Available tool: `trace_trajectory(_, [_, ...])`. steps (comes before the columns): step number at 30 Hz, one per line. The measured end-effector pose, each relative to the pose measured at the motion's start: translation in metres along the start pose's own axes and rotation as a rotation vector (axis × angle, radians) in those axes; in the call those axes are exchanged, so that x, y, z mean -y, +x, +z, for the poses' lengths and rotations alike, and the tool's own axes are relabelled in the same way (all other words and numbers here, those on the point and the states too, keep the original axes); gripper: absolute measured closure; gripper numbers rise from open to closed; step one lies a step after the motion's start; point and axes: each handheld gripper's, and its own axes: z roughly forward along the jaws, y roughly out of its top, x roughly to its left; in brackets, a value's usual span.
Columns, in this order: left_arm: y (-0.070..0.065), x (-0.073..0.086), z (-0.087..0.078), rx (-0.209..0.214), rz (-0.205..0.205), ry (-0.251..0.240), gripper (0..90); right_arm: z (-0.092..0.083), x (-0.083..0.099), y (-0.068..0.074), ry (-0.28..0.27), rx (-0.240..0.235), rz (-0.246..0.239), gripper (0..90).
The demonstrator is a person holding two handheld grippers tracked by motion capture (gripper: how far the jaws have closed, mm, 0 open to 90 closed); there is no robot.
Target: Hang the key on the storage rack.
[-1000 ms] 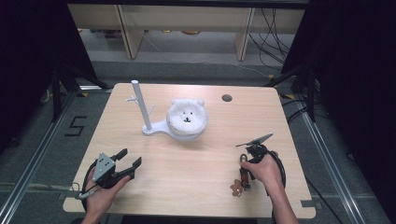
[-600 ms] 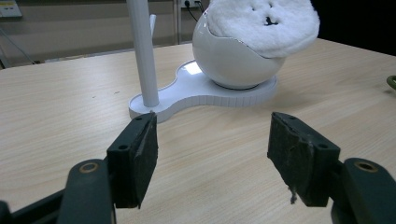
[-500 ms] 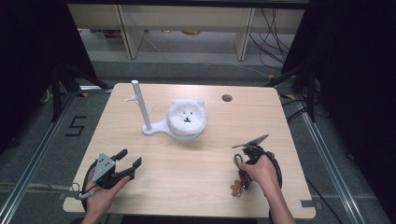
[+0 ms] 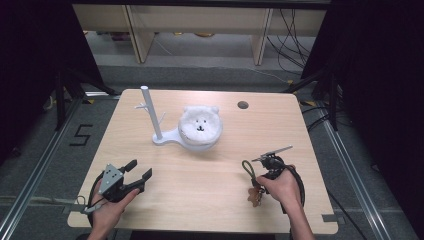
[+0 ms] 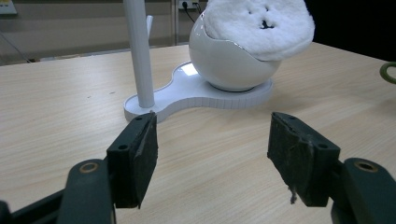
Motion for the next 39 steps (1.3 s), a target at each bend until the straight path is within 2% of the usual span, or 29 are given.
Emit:
trace_trajectory(1, [0.000,0.000,0.000,0.001,0.000,-0.001,32.7,-0.001,0.001,0.001,-0.061,-0.028,-0.051,79.5])
trace_trajectory(3, [-0.001,0.000,0.000,0.005,-0.003,0.000,32.7,-0.004,0.003,0.005,-0.112,-0.049,-0.093,79.5])
trace_trajectory(8, [-0.004,-0.002,0.000,0.025,-0.013,0.018,33.8,-0.008,0.003,0.017,-0.212,-0.087,-0.134,79.5])
trace_trajectory(9, [-0.004,-0.002,0.001,0.030,-0.017,0.019,34.1,-0.009,0.004,0.024,-0.223,-0.112,-0.093,79.5])
trace_trajectory(10, [-0.004,-0.002,0.002,0.047,-0.022,0.006,34.3,-0.009,0.003,0.023,-0.256,-0.100,-0.138,79.5])
trace_trajectory(12, [-0.006,-0.004,0.001,0.049,-0.019,0.019,34.7,-0.010,0.002,0.026,-0.271,-0.108,-0.153,79.5])
trace_trajectory(13, [-0.006,-0.005,0.002,0.055,-0.021,0.018,34.9,-0.010,0.001,0.026,-0.302,-0.127,-0.186,79.5])
trace_trajectory(14, [-0.007,-0.006,0.002,0.062,-0.021,0.017,35.2,-0.010,0.001,0.027,-0.316,-0.128,-0.189,79.5])
trace_trajectory(15, [-0.007,-0.007,0.002,0.069,-0.017,0.017,35.7,-0.010,0.000,0.028,-0.349,-0.140,-0.219,79.5])
trace_trajectory(16, [-0.008,-0.008,0.003,0.080,-0.021,0.005,36.0,-0.011,0.001,0.030,-0.350,-0.133,-0.205,79.5])
trace_trajectory(17, [-0.010,-0.009,0.003,0.087,-0.022,0.013,36.5,-0.009,0.000,0.031,-0.391,-0.152,-0.229,79.5])
trace_trajectory(18, [-0.010,-0.011,0.003,0.096,-0.023,0.014,37.3,-0.009,0.001,0.034,-0.411,-0.163,-0.219,79.5])
trace_trajectory(19, [-0.011,-0.011,0.003,0.100,-0.024,0.015,37.7,-0.008,0.000,0.033,-0.430,-0.159,-0.239,79.5])
trace_trajectory(20, [-0.012,-0.012,0.004,0.111,-0.029,0.012,37.9,-0.008,0.001,0.034,-0.434,-0.168,-0.234,79.5])
trace_trajectory(21, [-0.013,-0.013,0.005,0.125,-0.038,-0.004,38.6,-0.009,0.001,0.035,-0.449,-0.145,-0.260,79.5])
trace_trajectory(22, [-0.014,-0.014,0.006,0.132,-0.039,-0.010,39.5,-0.008,0.001,0.038,-0.460,-0.186,-0.240,79.5])
trace_trajectory(23, [-0.015,-0.016,0.005,0.130,-0.028,0.002,40.4,-0.007,0.001,0.038,-0.479,-0.186,-0.247,79.5])
trace_trajectory(24, [-0.017,-0.018,0.006,0.141,-0.031,-0.002,41.1,-0.007,0.000,0.037,-0.502,-0.185,-0.276,79.5])
trace_trajectory(25, [-0.017,-0.019,0.006,0.148,-0.034,-0.004,41.9,-0.007,0.001,0.040,-0.515,-0.189,-0.272,79.5])
trace_trajectory(26, [-0.019,-0.021,0.007,0.156,-0.039,-0.008,42.5,-0.005,0.000,0.040,-0.540,-0.204,-0.292,79.5])
trace_trajectory(27, [-0.019,-0.022,0.008,0.168,-0.041,-0.012,43.5,-0.005,0.000,0.042,-0.566,-0.207,-0.292,79.5])
trace_trajectory(28, [-0.020,-0.023,0.010,0.188,-0.052,-0.026,44.1,-0.004,0.001,0.044,-0.564,-0.217,-0.285,79.5])
trace_trajectory(29, [-0.022,-0.026,0.010,0.191,-0.063,-0.014,44.8,-0.003,0.002,0.048,-0.590,-0.228,-0.272,79.5])
trace_trajectory(30, [-0.023,-0.027,0.011,0.201,-0.074,-0.017,45.3,-0.001,0.000,0.048,-0.620,-0.226,-0.311,79.5])
trace_trajectory(31, [-0.024,-0.029,0.012,0.215,-0.086,-0.022,45.8,-0.001,0.001,0.051,-0.625,-0.232,-0.303,79.5])
trace_trajectory(32, [-0.025,-0.031,0.013,0.230,-0.096,-0.025,46.5,0.002,-0.001,0.050,-0.663,-0.229,-0.341,79.5])
trace_trajectory(34, [-0.028,-0.035,0.015,0.254,-0.108,-0.032,48.1,0.002,0.001,0.057,-0.671,-0.262,-0.307,79.5])
trace_trajectory(35, [-0.029,-0.036,0.015,0.256,-0.104,-0.024,49.1,0.003,-0.001,0.058,-0.692,-0.263,-0.337,79.5])
trace_trajectory(39, [-0.035,-0.045,0.021,0.315,-0.117,-0.027,52.4,0.006,-0.003,0.066,-0.736,-0.291,-0.356,79.4])
